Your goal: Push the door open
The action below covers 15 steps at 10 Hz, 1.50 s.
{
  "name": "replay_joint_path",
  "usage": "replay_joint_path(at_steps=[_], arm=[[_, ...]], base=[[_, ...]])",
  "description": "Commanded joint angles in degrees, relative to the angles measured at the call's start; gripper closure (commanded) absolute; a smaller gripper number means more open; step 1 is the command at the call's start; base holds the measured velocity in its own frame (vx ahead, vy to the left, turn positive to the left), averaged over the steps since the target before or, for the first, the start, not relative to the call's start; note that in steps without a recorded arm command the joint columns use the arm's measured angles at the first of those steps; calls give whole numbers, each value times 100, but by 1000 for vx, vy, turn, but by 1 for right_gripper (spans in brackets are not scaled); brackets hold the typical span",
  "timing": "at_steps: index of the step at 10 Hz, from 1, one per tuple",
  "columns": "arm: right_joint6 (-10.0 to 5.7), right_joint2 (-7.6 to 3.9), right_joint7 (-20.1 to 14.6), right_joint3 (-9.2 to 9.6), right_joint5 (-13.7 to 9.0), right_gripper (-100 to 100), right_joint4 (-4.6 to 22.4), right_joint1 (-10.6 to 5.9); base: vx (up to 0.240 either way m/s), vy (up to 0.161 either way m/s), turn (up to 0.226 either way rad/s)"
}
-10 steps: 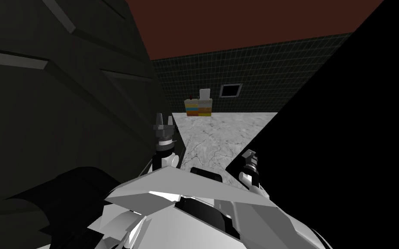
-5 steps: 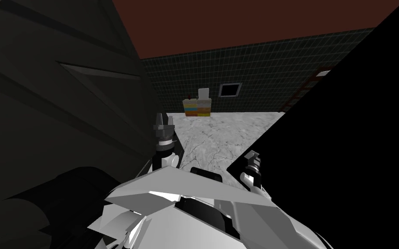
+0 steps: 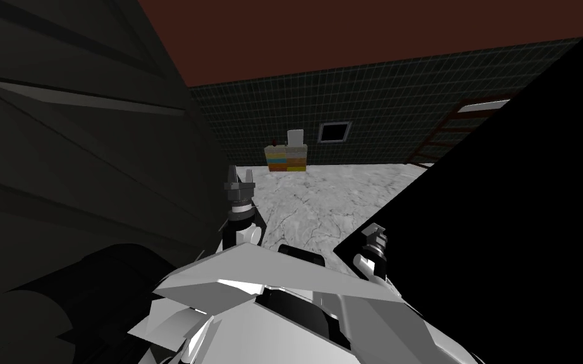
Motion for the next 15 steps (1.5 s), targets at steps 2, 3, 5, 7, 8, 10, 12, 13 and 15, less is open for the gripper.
replay_joint_path(at_steps=[2, 3, 5, 7, 8, 10, 12, 13, 15], arm=[[-55, -78, 48, -146, -97, 100, 101, -52], [-77, -78, 25, -115, -78, 100, 219, -83], [-130, -129, 62, -233, -162, 100, 264, -88], [-137, -141, 85, -284, -199, 100, 273, -83], [-140, -148, 97, -311, -219, 100, 278, -81], [-161, -184, 167, -465, -332, 100, 305, -67], [-169, -200, 196, -530, -379, 100, 317, -61], [-169, -200, 196, -530, -379, 100, 317, -61], [-186, -229, 251, -652, -469, 100, 339, -50]], base=[[208, 13, -60], [88, -2, -35], [130, -37, -26], [157, -21, -31], [76, -23, -4], [177, -65, -27], [187, -46, -28], [56, -15, -21], [55, -13, -7]])
